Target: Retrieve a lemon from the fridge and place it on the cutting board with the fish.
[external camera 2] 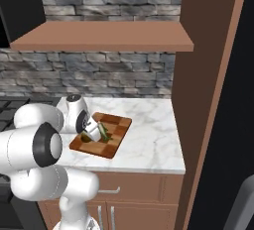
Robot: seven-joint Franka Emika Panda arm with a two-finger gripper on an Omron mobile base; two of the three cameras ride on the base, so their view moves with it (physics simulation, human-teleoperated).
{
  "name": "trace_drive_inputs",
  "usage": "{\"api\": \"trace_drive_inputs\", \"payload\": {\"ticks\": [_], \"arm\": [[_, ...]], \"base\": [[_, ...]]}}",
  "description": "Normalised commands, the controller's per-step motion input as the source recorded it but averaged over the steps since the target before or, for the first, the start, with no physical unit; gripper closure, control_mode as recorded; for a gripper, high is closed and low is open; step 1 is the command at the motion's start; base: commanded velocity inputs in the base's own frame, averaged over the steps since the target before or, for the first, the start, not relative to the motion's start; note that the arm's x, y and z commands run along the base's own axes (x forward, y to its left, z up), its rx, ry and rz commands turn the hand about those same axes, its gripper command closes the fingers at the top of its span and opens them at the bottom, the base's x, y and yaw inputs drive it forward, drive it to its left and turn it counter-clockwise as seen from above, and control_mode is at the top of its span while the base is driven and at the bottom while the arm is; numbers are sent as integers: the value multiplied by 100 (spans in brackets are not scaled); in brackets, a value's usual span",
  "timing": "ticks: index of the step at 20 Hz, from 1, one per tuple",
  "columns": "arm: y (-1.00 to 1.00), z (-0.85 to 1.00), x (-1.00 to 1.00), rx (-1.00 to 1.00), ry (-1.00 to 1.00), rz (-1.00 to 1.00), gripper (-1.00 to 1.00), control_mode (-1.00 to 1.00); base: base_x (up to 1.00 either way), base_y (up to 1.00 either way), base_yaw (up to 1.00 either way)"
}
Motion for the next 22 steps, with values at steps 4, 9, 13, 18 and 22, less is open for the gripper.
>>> {"api": "trace_drive_inputs", "payload": {"ticks": [4, 9, 13, 18, 22], "arm": [[0, -5, 20, 0, -7, 0, 100, -100], [0, -2, 10, 0, -1, 0, 100, -100], [0, -18, 2, 0, 0, 0, 100, -100], [0, -21, 3, 0, 0, 0, 100, -100], [0, -16, 2, 0, 0, 0, -100, -100]], "base": [[0, 0, 0], [0, 0, 0], [0, 0, 0], [0, 0, 0], [0, 0, 0]]}}
